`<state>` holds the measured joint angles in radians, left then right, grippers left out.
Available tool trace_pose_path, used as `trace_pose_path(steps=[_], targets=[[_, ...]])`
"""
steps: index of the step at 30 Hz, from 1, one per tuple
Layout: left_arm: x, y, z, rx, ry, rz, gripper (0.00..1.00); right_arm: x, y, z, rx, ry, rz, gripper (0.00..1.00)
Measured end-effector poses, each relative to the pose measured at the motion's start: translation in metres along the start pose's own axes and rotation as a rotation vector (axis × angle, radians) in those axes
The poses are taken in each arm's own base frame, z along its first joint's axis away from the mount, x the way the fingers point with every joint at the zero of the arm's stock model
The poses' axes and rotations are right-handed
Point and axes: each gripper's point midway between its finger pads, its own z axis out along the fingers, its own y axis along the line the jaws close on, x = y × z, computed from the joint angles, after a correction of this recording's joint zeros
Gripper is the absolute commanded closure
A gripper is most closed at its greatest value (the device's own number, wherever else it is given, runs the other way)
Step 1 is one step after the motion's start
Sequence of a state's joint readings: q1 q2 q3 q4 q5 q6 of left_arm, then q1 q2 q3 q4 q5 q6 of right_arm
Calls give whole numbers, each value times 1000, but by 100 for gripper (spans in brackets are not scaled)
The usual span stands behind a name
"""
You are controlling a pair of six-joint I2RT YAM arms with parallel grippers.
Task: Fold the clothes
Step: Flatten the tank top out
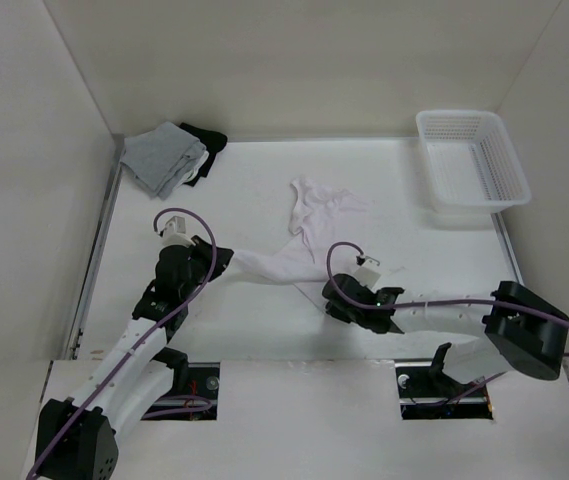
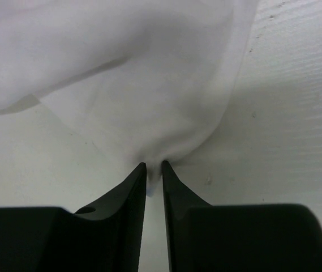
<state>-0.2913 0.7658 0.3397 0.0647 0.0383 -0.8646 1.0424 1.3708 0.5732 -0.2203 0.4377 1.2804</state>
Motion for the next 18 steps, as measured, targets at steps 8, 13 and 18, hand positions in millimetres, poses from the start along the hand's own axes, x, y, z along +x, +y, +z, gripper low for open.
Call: trace_pose_path(steps=[8,13,18], targets=[[-2,-2,0,8,-7,0,95,-5,-2,2,-14,-22,15,100],[-9,-10,-4,35,-33,-1,96,-34,-14,-30,-42,-113,-24,100],[-50,-58,-22,143,-148,-4,97,-116,22,-122,-243,-347,7,100]])
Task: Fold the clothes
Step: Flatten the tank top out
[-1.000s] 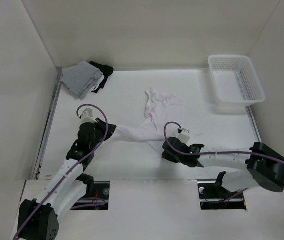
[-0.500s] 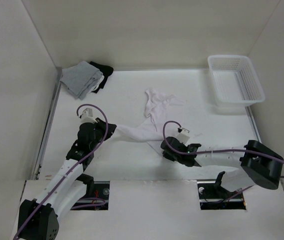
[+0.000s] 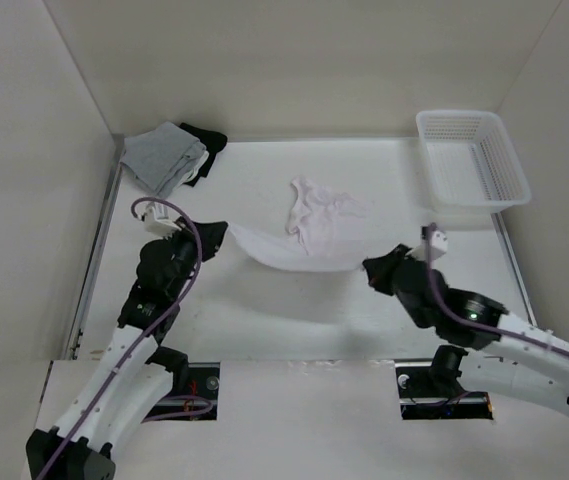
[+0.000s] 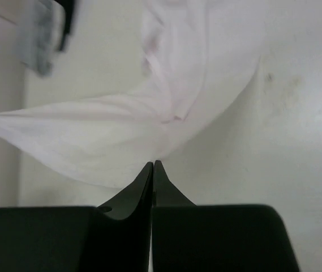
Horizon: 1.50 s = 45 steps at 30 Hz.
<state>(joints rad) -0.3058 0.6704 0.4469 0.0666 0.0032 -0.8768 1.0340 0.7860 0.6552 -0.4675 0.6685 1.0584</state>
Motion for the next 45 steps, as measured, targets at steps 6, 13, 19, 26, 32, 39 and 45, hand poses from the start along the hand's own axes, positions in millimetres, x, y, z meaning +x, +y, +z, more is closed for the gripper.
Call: trace_pose_path(steps=[6,13,19,26,32,39,45], targets=[[-100,-118,-49,266,-276,-2,97,-149,68,-102,-232,-302,49,100],[-211,-221,-144,502,-602,-6,97,-266,112,-188,-362,-543,26,100],[-260,-267,-174,575,-735,5,97,-313,152,-212,-387,-692,-56,100],[-267,-245,-71,383,-693,68,97,-352,157,-154,-208,-847,-177,100],[-254,-149,64,99,-551,87,97,-375,129,-9,-144,-697,-193,100],[-226,-58,170,-86,-353,45,97,-363,105,143,-103,-413,-153,100],[-262,-102,159,8,-399,47,97,-403,148,115,-194,-458,-153,100]])
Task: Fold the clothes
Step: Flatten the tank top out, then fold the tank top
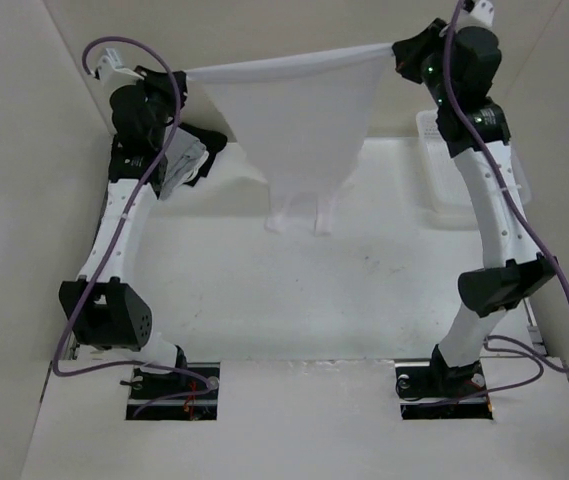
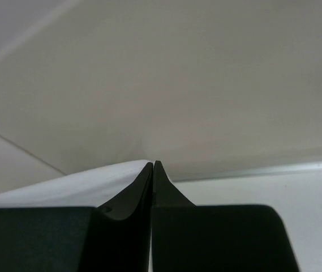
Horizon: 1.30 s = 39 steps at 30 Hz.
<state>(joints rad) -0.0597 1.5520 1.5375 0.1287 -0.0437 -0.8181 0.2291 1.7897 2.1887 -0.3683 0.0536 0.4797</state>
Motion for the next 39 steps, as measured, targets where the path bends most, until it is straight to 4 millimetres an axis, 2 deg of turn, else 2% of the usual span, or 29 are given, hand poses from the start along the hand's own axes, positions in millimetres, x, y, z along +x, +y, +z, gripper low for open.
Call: trace_pose_path(steps=[3,5,8,10,12,14,17,20,21,23,27,31,35,39], targets=[[-39,-41,-17,94,-75,0,97,-53,29,-30,-69,-108,5,100],[-61,-63,-37,145,-119,5,97,-75,40,-57,-95,-154,6,100],[-84,-88,-70,217,-183,17,96,-83,41,-100,-112,-186,6,100],[-82,-91,-94,246,-200,16,96,-69,32,-123,-107,-180,8,100],[-62,-80,-112,243,-182,11,96,-38,15,-140,-89,-147,17,100],[-22,-51,-127,207,-128,4,96,10,-6,-152,-62,-81,27,100],[61,23,-155,75,18,14,96,107,-44,-171,-5,76,46,100],[134,103,-203,-81,174,49,96,208,-77,-206,44,254,58,100],[148,125,-221,-124,209,58,96,233,-85,-220,51,300,64,100],[163,149,-253,-163,237,57,96,272,-94,-250,45,366,88,100],[172,158,-292,-144,248,11,96,317,-99,-300,1,444,166,100],[192,166,-311,-174,320,-35,96,348,-90,-333,-47,542,242,100],[210,179,-318,-242,391,-41,96,367,-86,-343,-29,625,233,100],[211,184,-304,-312,401,-17,96,374,-91,-329,49,660,166,100]])
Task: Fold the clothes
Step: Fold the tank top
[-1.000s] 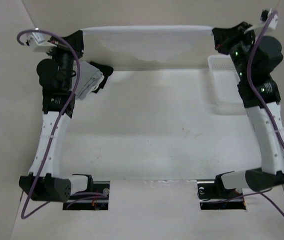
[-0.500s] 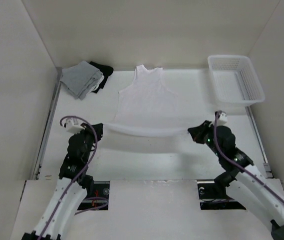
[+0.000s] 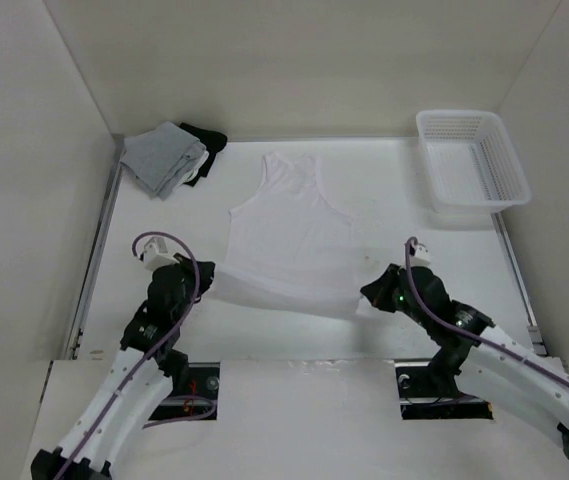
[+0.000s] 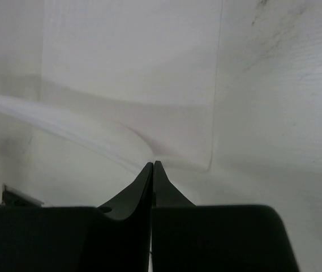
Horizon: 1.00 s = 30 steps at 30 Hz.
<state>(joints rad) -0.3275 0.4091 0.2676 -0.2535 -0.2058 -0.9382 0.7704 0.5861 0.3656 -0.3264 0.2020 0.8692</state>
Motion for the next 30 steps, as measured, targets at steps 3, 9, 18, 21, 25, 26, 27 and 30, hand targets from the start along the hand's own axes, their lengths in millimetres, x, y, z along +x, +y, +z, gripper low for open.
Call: trace_pose_path(steps=[3,9,18,21,25,26,27,30], targets=[[-20,-23,20,-8,-32,5,96,-38,2,16,55,-63,5,100],[-82,-76,93,2,-172,-15,97,-161,14,60,82,-255,60,100],[-138,-109,245,-15,-255,-29,82,-306,21,188,33,-320,85,91],[-141,-105,298,-17,-241,-28,66,-331,7,240,29,-314,104,59],[-118,-69,315,-79,-162,-22,65,-315,-26,277,89,-245,129,50],[-112,-61,309,-91,-151,-21,65,-304,-35,278,110,-224,135,50],[-105,-50,298,-109,-138,-18,66,-293,-42,276,128,-208,139,50],[-81,-27,248,-144,-111,-6,67,-252,-59,254,177,-163,151,68]])
